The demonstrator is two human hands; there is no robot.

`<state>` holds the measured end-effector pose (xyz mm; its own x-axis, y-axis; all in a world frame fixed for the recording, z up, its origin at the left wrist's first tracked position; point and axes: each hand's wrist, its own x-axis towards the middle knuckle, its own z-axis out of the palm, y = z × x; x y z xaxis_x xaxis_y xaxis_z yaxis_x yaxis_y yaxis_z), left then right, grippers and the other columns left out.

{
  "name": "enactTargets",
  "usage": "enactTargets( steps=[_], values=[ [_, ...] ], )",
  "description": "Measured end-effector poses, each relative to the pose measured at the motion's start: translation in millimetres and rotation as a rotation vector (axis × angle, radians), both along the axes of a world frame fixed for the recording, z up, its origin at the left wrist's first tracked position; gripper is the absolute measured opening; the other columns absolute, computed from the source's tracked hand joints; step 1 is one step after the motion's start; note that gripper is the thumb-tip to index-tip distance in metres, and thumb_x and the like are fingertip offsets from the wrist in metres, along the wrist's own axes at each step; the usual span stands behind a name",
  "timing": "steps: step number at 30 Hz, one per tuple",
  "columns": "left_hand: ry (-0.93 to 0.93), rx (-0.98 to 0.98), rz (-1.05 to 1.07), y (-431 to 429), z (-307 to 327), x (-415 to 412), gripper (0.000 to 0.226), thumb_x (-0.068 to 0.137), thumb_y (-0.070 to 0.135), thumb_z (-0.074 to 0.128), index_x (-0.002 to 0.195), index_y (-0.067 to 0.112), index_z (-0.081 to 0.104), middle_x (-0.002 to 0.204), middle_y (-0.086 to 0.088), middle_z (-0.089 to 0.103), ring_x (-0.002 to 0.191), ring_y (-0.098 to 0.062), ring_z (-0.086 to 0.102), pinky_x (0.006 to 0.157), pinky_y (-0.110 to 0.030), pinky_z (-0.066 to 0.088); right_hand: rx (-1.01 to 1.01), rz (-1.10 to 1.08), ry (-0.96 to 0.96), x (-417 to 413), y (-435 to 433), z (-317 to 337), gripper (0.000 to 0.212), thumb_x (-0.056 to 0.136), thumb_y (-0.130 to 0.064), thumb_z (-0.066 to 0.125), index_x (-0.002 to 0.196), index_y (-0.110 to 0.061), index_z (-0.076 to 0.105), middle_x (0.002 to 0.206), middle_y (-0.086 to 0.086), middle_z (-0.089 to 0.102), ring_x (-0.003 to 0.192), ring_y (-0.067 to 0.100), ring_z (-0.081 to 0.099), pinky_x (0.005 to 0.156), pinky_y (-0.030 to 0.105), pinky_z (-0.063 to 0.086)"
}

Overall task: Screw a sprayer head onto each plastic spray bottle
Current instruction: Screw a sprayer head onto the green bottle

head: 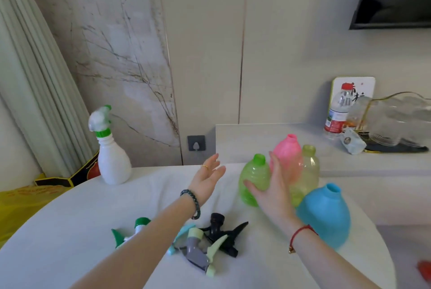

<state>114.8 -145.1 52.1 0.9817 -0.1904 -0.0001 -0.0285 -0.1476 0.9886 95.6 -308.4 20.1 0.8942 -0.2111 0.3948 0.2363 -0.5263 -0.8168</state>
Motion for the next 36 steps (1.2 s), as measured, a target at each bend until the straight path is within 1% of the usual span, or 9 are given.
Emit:
enactTargets(
  steps=[6, 10, 12, 14, 19, 24, 29, 33, 36],
  values=[
    [0.120, 0.050, -0.111, -39.2, -14.8, 11.8, 0.047, 0.092, 0.032, 0.041, 0.137, 0.025, 0.029, 0.146, -0.002, 0.033, 0.130, -0.014, 0.034, 0.106, -0.032, 0.026, 0.033, 0.033, 0.140, 20.4, -3.6, -17.0, 0.085, 0.060, -0.012, 0.081, 0.131, -0.010, 0.033, 0.125, 0.006, 0.052, 0.120, 0.024, 0.048, 0.102, 0.035, 0.038],
    [0.033, 0.085, -0.141, -33.8, -10.4, 8.9, 0.043, 0.090, 0.032, 0.046, 0.131, 0.025, 0.036, 0.138, -0.001, 0.041, 0.107, -0.004, 0.047, 0.090, -0.014, 0.038, 0.038, 0.068, 0.087, 16.0, -3.2, -3.6, 0.073, 0.057, -0.017, 0.082, 0.117, -0.021, 0.041, 0.111, 0.000, 0.058, 0.104, 0.018, 0.056, 0.089, 0.034, 0.047],
    [-0.067, 0.064, -0.148, -19.8, 1.9, 4.2, 0.034, 0.087, 0.029, 0.052, 0.119, 0.031, 0.041, 0.132, 0.002, 0.046, 0.102, -0.001, 0.052, 0.081, -0.008, 0.042, 0.067, 0.146, 0.046, 6.4, 4.3, 10.4, 0.072, 0.057, -0.020, 0.082, 0.113, -0.035, 0.039, 0.110, -0.007, 0.058, 0.102, 0.012, 0.056, 0.087, 0.029, 0.047],
    [-0.178, 0.097, -0.159, -0.6, 17.1, -4.2, 0.033, 0.081, 0.030, 0.060, 0.107, 0.042, 0.043, 0.121, 0.012, 0.052, 0.109, -0.007, 0.053, 0.090, -0.018, 0.043, 0.068, 0.242, 0.021, -7.0, 17.8, 27.7, 0.074, 0.056, -0.025, 0.082, 0.109, -0.048, 0.035, 0.109, -0.017, 0.056, 0.102, 0.001, 0.055, 0.084, 0.021, 0.045],
    [-0.351, 0.192, -0.146, 54.5, 48.2, -43.5, 0.050, 0.061, 0.052, 0.065, 0.105, 0.048, 0.043, 0.108, 0.022, 0.057, 0.098, 0.008, 0.056, 0.089, -0.011, 0.044, 0.011, 0.426, -0.013, -38.3, 57.9, 57.3, 0.082, 0.057, -0.029, 0.081, 0.123, -0.039, 0.035, 0.123, -0.012, 0.051, 0.113, 0.002, 0.049, 0.090, 0.021, 0.042],
    [-0.303, 0.195, -0.064, 106.4, 34.5, -88.2, 0.053, 0.062, 0.047, 0.066, 0.109, 0.045, 0.042, 0.114, 0.014, 0.057, 0.103, 0.007, 0.055, 0.081, -0.006, 0.044, -0.042, 0.594, 0.054, -69.1, 97.4, 50.8, 0.083, 0.058, -0.031, 0.082, 0.122, -0.047, 0.031, 0.123, -0.015, 0.048, 0.108, -0.015, 0.043, 0.083, 0.005, 0.039],
    [-0.224, 0.162, -0.011, 135.0, -6.8, -121.8, 0.049, 0.067, 0.033, 0.068, 0.109, 0.041, 0.044, 0.111, 0.013, 0.058, 0.099, 0.002, 0.059, 0.079, -0.015, 0.047, -0.034, 0.645, 0.161, -96.0, 127.0, 13.2, 0.086, 0.056, -0.036, 0.080, 0.128, -0.042, 0.031, 0.127, -0.015, 0.044, 0.116, -0.006, 0.042, 0.097, 0.027, 0.044],
    [-0.167, 0.138, 0.041, 152.8, -35.9, -122.1, 0.026, 0.091, 0.021, 0.044, 0.112, 0.036, 0.044, 0.117, 0.009, 0.056, 0.116, -0.010, 0.051, 0.087, -0.012, 0.041, -0.076, 0.613, 0.193, -106.8, 136.8, -11.2, 0.081, 0.055, -0.038, 0.078, 0.114, -0.058, 0.026, 0.125, -0.022, 0.043, 0.115, -0.011, 0.040, 0.101, 0.020, 0.036],
    [-0.138, 0.440, 0.254, 172.4, -56.7, -108.5, 0.035, 0.089, 0.028, 0.048, 0.124, 0.030, 0.044, 0.128, 0.004, 0.050, 0.124, -0.013, 0.043, 0.096, -0.016, 0.031, -0.074, 0.587, 0.208, -109.0, 138.7, -20.5, 0.081, 0.057, -0.043, 0.076, 0.114, -0.062, 0.022, 0.128, -0.026, 0.039, 0.119, -0.009, 0.037, 0.101, 0.016, 0.031]
  ],
)
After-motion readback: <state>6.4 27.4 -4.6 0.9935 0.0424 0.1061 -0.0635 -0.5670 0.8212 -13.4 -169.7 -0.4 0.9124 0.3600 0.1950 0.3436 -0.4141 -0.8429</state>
